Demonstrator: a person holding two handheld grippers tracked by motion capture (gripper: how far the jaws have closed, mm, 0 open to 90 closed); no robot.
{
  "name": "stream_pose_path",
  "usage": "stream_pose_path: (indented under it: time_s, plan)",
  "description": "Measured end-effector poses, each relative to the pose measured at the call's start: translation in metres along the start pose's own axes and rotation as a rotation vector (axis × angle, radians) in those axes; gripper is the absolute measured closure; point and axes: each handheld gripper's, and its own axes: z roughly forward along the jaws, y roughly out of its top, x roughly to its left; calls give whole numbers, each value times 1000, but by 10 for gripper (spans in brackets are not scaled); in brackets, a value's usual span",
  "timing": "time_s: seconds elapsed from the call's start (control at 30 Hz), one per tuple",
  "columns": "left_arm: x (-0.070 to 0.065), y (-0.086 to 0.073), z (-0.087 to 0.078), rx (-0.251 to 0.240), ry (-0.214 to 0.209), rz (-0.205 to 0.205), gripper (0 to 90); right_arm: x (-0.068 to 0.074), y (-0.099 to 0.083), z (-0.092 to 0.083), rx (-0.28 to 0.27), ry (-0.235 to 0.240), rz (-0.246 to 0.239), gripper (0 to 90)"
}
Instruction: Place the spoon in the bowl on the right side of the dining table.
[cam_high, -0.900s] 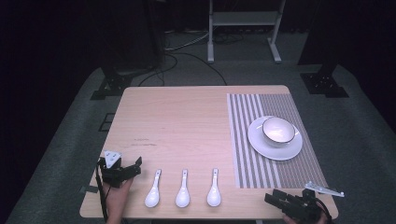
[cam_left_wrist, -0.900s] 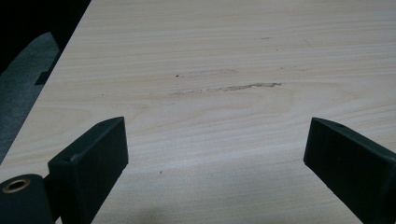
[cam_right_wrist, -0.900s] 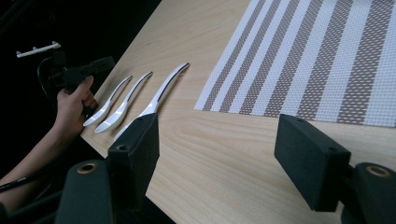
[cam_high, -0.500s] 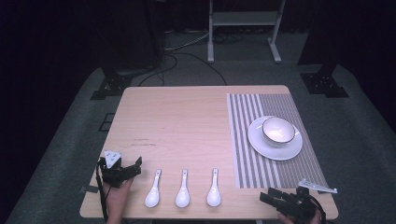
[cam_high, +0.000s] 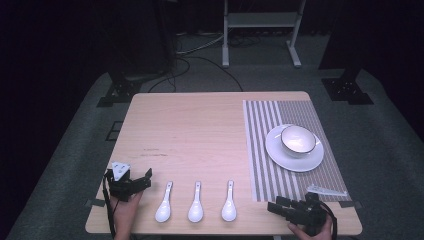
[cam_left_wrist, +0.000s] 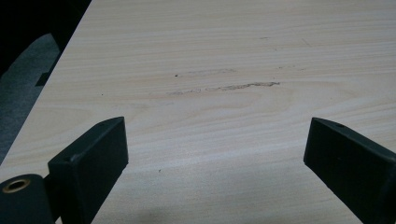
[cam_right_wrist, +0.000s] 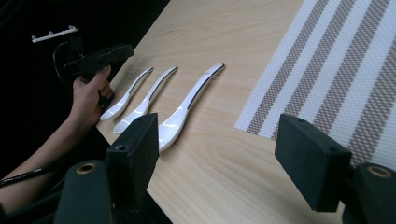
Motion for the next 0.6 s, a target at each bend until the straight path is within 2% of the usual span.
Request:
stream_pose_path:
  time_s: [0.3, 0.4, 0.6]
  plan:
    - [1, 0, 1, 3, -4, -4, 52, 5, 11, 21, 47, 25, -9, 294]
    - [0, 0, 1, 5, -5, -1, 52, 9, 15, 27, 63, 61, 9, 294]
    - [0, 0, 1, 6, -4, 6, 52, 13, 19, 34, 78, 69, 8, 294]
